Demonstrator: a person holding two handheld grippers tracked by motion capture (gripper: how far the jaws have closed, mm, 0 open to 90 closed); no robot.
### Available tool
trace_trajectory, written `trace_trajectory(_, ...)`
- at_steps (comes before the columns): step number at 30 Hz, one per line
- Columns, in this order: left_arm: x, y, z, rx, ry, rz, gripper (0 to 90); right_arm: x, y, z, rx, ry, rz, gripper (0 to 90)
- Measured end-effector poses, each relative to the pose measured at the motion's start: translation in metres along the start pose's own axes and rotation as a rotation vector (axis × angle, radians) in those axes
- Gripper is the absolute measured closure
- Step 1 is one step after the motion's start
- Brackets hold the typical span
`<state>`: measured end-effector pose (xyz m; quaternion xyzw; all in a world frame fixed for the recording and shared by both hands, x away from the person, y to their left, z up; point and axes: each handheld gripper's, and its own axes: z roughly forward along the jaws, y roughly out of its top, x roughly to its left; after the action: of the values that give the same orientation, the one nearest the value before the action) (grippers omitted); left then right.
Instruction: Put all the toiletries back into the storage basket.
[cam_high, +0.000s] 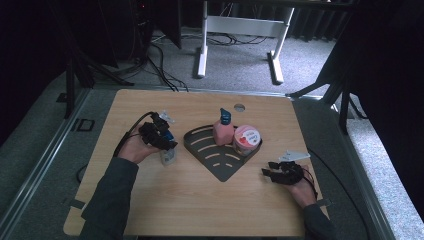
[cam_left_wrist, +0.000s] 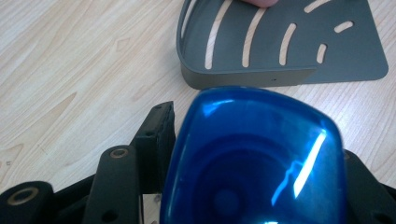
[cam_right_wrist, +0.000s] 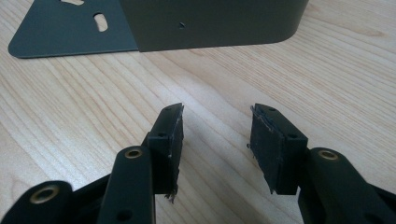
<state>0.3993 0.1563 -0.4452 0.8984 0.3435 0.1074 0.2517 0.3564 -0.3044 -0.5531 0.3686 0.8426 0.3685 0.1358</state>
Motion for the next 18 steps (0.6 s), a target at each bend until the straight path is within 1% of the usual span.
trace_trajectory(5,0.0002,0.0017,0.0027,0.017,-0.001,0.003,48.1,0.0001,0.0,0.0,0.0,-0.001,-0.001,53.8)
trace_trajectory(13,0.0016,0.0014,0.0029,0.02,-0.018,0.001,49.8,-0.0001,0.0,0.0,0.0,0.001,0.0,53.7)
trace_trajectory(18,0.0003,0.0007,0.0025,0.032,-0.021,0.011,52.4,-0.0001,-0.0001,-0.0001,0.0,0.002,0.0,53.6)
